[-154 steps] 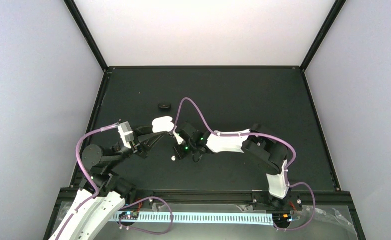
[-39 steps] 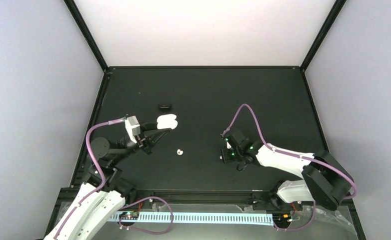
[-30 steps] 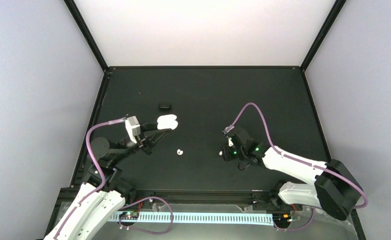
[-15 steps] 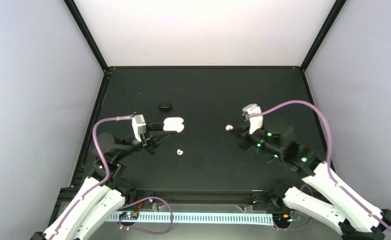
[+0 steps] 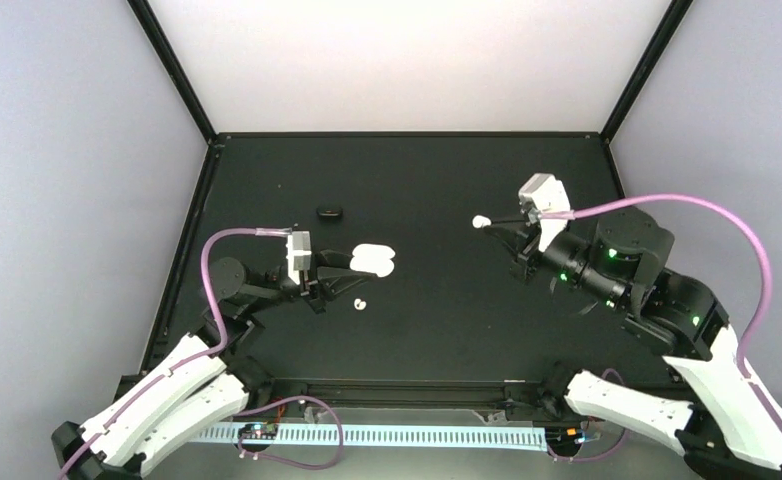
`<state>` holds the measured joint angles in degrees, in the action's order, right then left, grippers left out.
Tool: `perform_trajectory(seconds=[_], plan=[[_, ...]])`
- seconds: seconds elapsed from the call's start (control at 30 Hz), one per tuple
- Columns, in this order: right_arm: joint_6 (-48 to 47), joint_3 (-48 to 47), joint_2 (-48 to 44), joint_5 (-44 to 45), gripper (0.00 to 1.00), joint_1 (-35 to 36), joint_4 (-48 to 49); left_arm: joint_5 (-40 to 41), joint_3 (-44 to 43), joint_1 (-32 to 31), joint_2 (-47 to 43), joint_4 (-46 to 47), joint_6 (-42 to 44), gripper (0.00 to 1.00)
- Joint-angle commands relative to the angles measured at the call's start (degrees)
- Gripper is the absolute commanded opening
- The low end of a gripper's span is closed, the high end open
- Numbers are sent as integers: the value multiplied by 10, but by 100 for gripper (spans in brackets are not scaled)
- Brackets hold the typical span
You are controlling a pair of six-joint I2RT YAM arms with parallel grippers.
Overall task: Insert the wireless bluetooth earbuds into the charging case
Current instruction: Place the earbud in the charging case.
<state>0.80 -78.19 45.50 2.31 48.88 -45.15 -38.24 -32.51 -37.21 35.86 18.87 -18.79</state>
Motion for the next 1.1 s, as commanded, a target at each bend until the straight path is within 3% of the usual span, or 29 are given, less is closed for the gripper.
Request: perform_trajectory(seconds=[0.0, 0.13, 0.33, 0.7, 1.07], plan=[[-69, -109, 57, 38, 1, 32, -18, 28, -32, -16, 28, 93, 7, 1], [-98, -153, 95, 91, 1, 118, -15, 27, -47, -17, 43, 120, 3, 2], [-96, -125, 111, 169, 1, 223, -21, 25, -52, -18, 30, 95, 39, 2], [-73, -114, 164, 118, 1, 282, -12, -67, -48, -21, 57, 110, 66, 1], [-72, -120, 200, 128, 1, 297, -34, -81, -28, -29, 43, 132, 80, 2]])
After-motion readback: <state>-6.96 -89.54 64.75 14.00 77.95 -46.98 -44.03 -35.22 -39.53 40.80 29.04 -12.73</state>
